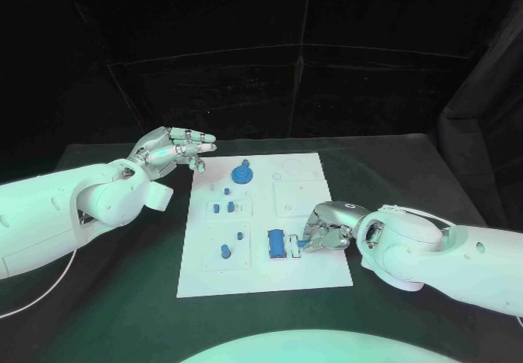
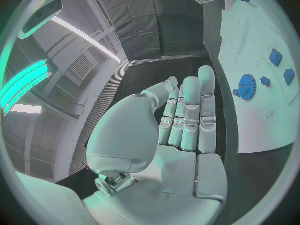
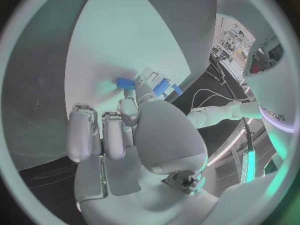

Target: Assemble the parts on the task board

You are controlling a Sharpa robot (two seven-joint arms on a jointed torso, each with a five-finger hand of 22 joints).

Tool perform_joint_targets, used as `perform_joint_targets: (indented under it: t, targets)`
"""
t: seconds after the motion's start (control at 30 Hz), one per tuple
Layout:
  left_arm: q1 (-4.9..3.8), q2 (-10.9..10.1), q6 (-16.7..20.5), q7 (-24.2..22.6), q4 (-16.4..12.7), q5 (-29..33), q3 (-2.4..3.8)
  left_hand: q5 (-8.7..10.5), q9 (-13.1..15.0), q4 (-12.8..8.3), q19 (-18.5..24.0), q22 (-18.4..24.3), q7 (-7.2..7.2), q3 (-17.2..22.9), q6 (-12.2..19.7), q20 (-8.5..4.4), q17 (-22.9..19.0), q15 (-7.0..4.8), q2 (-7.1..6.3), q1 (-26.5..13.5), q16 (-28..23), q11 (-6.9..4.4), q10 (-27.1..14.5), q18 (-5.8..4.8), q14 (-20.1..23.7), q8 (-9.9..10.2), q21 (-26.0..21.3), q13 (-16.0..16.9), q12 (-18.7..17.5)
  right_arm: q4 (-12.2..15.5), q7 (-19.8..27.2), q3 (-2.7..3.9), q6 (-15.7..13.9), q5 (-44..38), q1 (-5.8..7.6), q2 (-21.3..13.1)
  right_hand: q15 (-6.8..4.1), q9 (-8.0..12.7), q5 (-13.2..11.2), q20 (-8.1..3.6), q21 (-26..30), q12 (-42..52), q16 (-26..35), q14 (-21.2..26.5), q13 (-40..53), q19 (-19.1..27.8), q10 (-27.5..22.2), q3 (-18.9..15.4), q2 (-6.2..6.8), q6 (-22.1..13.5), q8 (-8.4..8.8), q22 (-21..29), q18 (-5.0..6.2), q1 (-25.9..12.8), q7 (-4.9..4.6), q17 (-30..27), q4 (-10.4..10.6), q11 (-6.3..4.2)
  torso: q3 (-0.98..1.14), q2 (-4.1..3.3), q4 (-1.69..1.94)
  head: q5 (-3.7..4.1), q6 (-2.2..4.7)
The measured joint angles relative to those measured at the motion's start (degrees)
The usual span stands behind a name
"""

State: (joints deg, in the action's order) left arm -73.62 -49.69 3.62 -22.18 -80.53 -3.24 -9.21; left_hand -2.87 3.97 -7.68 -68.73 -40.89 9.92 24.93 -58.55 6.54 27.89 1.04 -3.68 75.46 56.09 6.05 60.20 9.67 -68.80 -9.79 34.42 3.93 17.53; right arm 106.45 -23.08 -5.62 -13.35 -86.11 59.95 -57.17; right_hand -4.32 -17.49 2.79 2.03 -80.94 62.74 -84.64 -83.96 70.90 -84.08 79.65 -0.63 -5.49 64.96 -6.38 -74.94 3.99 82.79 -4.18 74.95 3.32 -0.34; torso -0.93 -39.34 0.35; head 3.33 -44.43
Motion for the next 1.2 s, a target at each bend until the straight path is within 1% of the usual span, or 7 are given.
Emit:
perform_joint_targets:
  t: [0.07,0.2,0.37,0.5,0.77,0.9,1.2]
  targets:
    - [0.0,0.0,0.0,0.0,0.01,0.0,0.0,0.0,0.0,0.0,0.0,0.0,0.0,0.0,0.0,0.0,-0.03,0.0,0.0,0.0,0.0,0.0,0.0,0.0,0.0,0.0,0.0,0.0,0.0,0.22,0.0,-0.04,-0.26,0.53,-0.06,-0.16,0.0,0.07,0.74,0.0,0.0,0.01,0.0,0.0,0.21,0.0,0.0,0.06,-0.07,0.01,0.02,0.0,0.0,-0.11,-0.01,0.0,0.07,0.0,0.0,0.0,0.0,-0.02,0.02]
    - [0.0,0.03,-0.02,0.01,0.04,0.0,-0.01,0.0,0.0,0.0,0.0,0.0,0.0,0.0,0.0,0.0,-0.02,0.0,0.0,0.0,0.0,0.0,0.0,0.0,0.0,0.0,0.0,0.0,0.0,0.89,-0.06,-0.08,-1.37,2.91,-0.11,-0.71,-0.12,0.13,5.38,0.0,-0.25,0.4,-0.38,-0.09,0.45,0.0,0.5,-0.52,1.06,0.3,0.03,0.0,0.0,-2.99,-0.29,-0.01,0.99,-0.5,0.0,0.01,0.01,-0.02,0.05]
    - [0.0,0.08,-0.04,0.02,0.07,0.0,-0.02,0.0,0.0,0.0,0.0,0.0,0.0,0.0,0.0,0.0,-0.02,0.0,0.0,0.0,0.0,0.0,0.0,0.0,0.0,0.0,0.0,0.0,0.0,2.05,-0.1,-0.08,-3.29,6.95,-0.1,-1.29,-0.25,0.44,9.32,0.0,-0.74,1.58,-0.67,0.03,1.08,0.0,1.24,-1.52,3.82,1.73,-0.28,0.01,0.0,-5.76,0.32,-0.01,2.44,-0.59,0.0,0.01,0.0,0.0,0.13]
    - [0.0,0.14,-0.07,0.02,0.09,0.0,-0.04,0.0,0.0,0.0,0.0,-0.01,0.0,0.0,0.0,0.0,-0.02,0.0,0.22,0.22,0.0,0.0,0.0,0.0,0.0,0.0,0.0,0.0,0.0,2.77,-0.31,-0.06,-4.97,10.02,-0.07,-1.59,-0.34,0.58,11.81,-0.42,-1.44,2.84,-1.22,0.12,1.97,0.02,1.97,-1.81,4.1,2.53,-0.44,0.01,-0.94,-7.61,1.0,-0.01,3.21,-0.91,-0.01,0.04,0.0,0.1,0.13]
    - [0.0,0.21,-0.12,0.02,0.09,0.0,-0.08,0.0,0.0,0.0,0.0,0.01,0.0,0.0,0.0,0.0,-0.02,0.0,0.22,0.22,0.0,0.0,0.0,0.0,0.0,0.0,0.0,0.0,0.0,2.78,-1.91,-0.05,-6.45,13.7,-0.04,-1.12,-0.53,0.52,13.32,-0.47,-1.77,3.36,-1.54,-0.08,2.58,0.07,2.35,-1.45,3.91,3.49,-0.95,0.01,-0.94,-8.12,1.42,-0.02,3.69,-1.3,-0.04,0.04,0.01,0.12,0.19]
    - [0.0,0.21,-0.14,0.02,0.05,0.0,-0.1,0.0,0.0,0.0,0.0,0.04,0.0,0.0,0.0,0.0,-0.02,0.0,0.22,0.22,0.0,0.0,0.0,0.0,0.0,0.0,0.0,0.01,0.0,2.33,-3.45,-0.05,-6.4,14.64,-0.04,-0.16,-0.53,0.39,13.33,-0.6,-1.77,3.66,-1.54,-0.07,2.65,0.21,2.76,-1.4,3.8,3.6,-1.14,0.01,-0.93,-8.35,1.34,-0.02,3.94,-1.31,-0.07,0.03,0.03,0.03,0.21]
    - [0.0,0.12,-0.18,0.02,-0.07,0.0,-0.11,0.0,0.0,0.0,0.0,0.03,0.0,0.0,0.0,0.0,-0.09,0.0,0.22,0.22,0.0,0.0,0.0,0.0,0.0,0.0,0.0,0.01,0.0,1.36,-7.8,-0.06,-5.69,15.59,-0.04,1.66,-0.93,-0.05,14.22,-0.81,-1.99,4.22,-1.54,-0.1,3.53,0.01,3.07,-1.88,4.04,4.66,-1.89,0.02,-0.92,-10.82,1.9,-0.02,5.65,-1.61,-0.08,-0.01,0.08,-0.12,0.14]
